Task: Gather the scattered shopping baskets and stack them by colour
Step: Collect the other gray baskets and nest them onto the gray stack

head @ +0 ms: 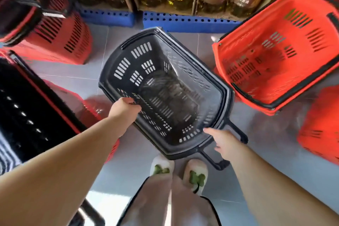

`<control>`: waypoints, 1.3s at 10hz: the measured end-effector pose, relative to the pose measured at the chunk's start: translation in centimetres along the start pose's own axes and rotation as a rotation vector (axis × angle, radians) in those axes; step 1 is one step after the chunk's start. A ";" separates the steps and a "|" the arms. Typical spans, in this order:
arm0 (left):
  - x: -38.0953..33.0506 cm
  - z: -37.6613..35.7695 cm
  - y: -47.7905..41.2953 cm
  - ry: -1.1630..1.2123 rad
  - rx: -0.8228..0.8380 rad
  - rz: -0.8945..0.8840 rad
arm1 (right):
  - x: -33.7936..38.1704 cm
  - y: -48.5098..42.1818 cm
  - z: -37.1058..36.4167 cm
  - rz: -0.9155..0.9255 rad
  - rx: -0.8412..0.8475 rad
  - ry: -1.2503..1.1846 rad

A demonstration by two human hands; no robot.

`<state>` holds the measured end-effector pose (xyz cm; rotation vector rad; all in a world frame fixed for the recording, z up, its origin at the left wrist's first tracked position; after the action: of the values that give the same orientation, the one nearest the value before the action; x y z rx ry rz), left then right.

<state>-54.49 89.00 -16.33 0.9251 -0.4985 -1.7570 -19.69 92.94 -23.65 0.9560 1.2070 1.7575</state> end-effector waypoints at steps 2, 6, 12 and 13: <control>5.5 -1.7 -2.0 0.068 -0.140 0.172 | -1.5 -3.8 -3.0 0.078 0.150 -0.361; 6.0 -4.7 -2.3 0.629 0.167 0.358 | 1.0 -0.8 -2.6 0.057 0.084 -0.411; -3.6 15.0 17.7 0.937 0.214 0.027 | -0.2 29.6 1.0 0.272 0.103 -0.740; -4.0 16.8 21.5 0.884 0.239 -0.054 | 0.4 34.1 1.4 0.376 0.139 -0.761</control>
<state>-54.03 83.03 10.56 1.7576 -0.0942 -1.1708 -24.84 85.57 9.29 1.8145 0.6783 1.3518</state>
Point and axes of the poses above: each hand's wrist, its own y-axis away from the middle knuckle, its own z-axis out of the back of the hand, x = y × z, the point moved 8 cm from there along -y, towards the middle knuckle, and after that the axes turned 1 degree about x, right-handed, at the moved point
